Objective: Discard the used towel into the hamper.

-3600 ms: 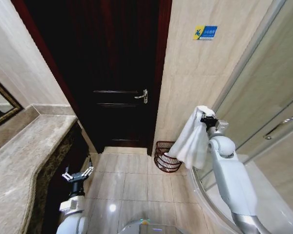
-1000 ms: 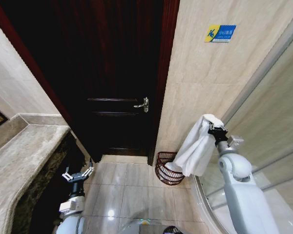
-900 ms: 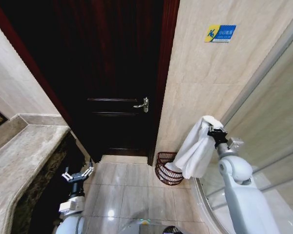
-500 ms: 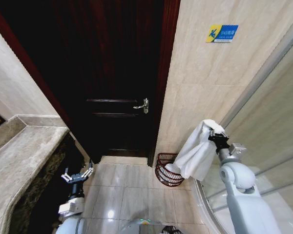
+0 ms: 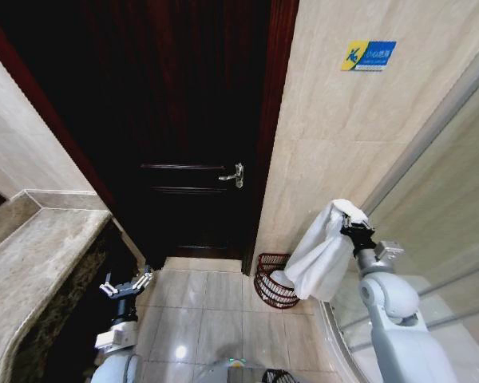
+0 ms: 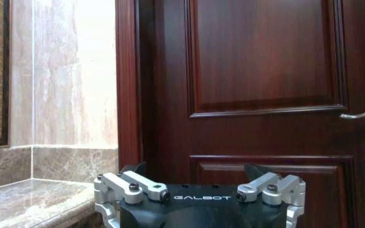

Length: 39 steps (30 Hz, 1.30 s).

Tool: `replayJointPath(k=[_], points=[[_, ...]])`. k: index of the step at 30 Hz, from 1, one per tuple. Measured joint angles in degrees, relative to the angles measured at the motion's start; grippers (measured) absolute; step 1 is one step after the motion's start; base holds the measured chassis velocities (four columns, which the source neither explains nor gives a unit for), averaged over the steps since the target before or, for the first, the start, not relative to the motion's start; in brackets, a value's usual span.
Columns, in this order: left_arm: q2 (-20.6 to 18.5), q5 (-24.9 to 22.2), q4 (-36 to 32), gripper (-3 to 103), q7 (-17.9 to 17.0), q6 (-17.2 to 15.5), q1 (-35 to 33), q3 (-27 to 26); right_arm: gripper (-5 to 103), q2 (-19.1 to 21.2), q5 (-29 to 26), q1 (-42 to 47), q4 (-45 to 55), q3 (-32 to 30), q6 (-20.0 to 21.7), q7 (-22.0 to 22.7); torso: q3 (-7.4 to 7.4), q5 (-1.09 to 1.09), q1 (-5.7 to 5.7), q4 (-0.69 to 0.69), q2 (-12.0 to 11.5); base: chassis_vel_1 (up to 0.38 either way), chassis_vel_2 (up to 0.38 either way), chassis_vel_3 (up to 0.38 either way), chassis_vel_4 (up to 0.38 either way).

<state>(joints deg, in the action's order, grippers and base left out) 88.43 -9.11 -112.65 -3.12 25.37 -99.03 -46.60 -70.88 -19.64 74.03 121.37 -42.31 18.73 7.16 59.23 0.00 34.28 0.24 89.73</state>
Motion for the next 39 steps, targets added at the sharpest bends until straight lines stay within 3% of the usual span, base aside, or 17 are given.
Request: replayJointPath(k=[25, 28, 32, 33, 34, 35, 36, 38, 39], points=[[0.0, 0.4, -1.2, 100, 1.2, -0.7, -0.6, 0.7, 10, -0.4, 0.1, 1.1, 1.1, 0.4, -0.1, 0.6, 0.00, 0.00, 0.01, 0.00, 0.0, -0.051, 0.047, 0.050, -0.047], [-0.4, -1.2, -3.1, 100, 2.0, -3.5, -1.3, 1.3, 10, -0.7, 0.1, 1.5, 1.2, 0.3, -0.1, 0.6, 0.00, -0.01, 0.01, 0.01, 0.0, -0.074, 0.084, 0.073, -0.057], [-3.0, -7.4, -10.6, 100, 2.4, -15.1, -1.2, 2.3, 10, -1.5, 0.6, 2.0, 1.6, 0.3, -0.1, 0.6, 0.00, 0.03, 0.02, 0.01, 0.0, -0.016, 0.028, 0.025, -0.031], [-3.0, -7.4, -10.6, 100, 2.4, -15.1, -1.2, 2.3, 10, -1.5, 0.6, 2.0, 1.6, 0.3, -0.1, 0.6, 0.00, 0.03, 0.02, 0.01, 0.0, 0.000, 0.000, 0.000, 0.000], [-3.7, -7.8, -11.6, 100, 2.3, -17.3, -0.4, 2.4, 10, -1.7, 0.6, 2.0, 1.7, 0.3, -0.1, 0.6, 0.00, 0.00, 0.01, 0.02, 0.0, 0.000, 0.000, 0.000, 0.000], [-5.9, -9.6, -13.8, 100, 1.9, -22.7, 1.8, 2.6, 10, -2.1, 0.8, 2.0, 1.8, 0.3, -0.1, 0.6, -0.01, -0.02, -0.01, 0.00, 0.0, 0.000, 0.000, 0.000, 0.000], [-5.9, -9.6, -13.8, 100, 1.9, -22.7, 1.8, 2.6, 10, -2.1, 0.8, 2.0, 1.8, 0.3, -0.1, 0.6, -0.01, -0.02, -0.01, 0.00, 0.0, 0.000, 0.000, 0.000, 0.000], [-7.8, -12.1, -15.5, 100, 1.4, -26.9, 3.3, 3.1, 10, -2.4, 0.8, 2.1, 2.0, 0.3, -0.1, 0.6, -0.01, 0.01, -0.02, 0.00, 0.0, 0.000, 0.000, 0.000, 0.000], [-10.0, -14.8, -17.1, 100, 0.6, -31.2, 5.8, 4.0, 10, -2.7, 0.9, 2.2, 2.2, 0.3, -0.1, 0.6, -0.01, 0.00, -0.02, -0.01, 0.0, 0.000, 0.000, 0.000, 0.000]])
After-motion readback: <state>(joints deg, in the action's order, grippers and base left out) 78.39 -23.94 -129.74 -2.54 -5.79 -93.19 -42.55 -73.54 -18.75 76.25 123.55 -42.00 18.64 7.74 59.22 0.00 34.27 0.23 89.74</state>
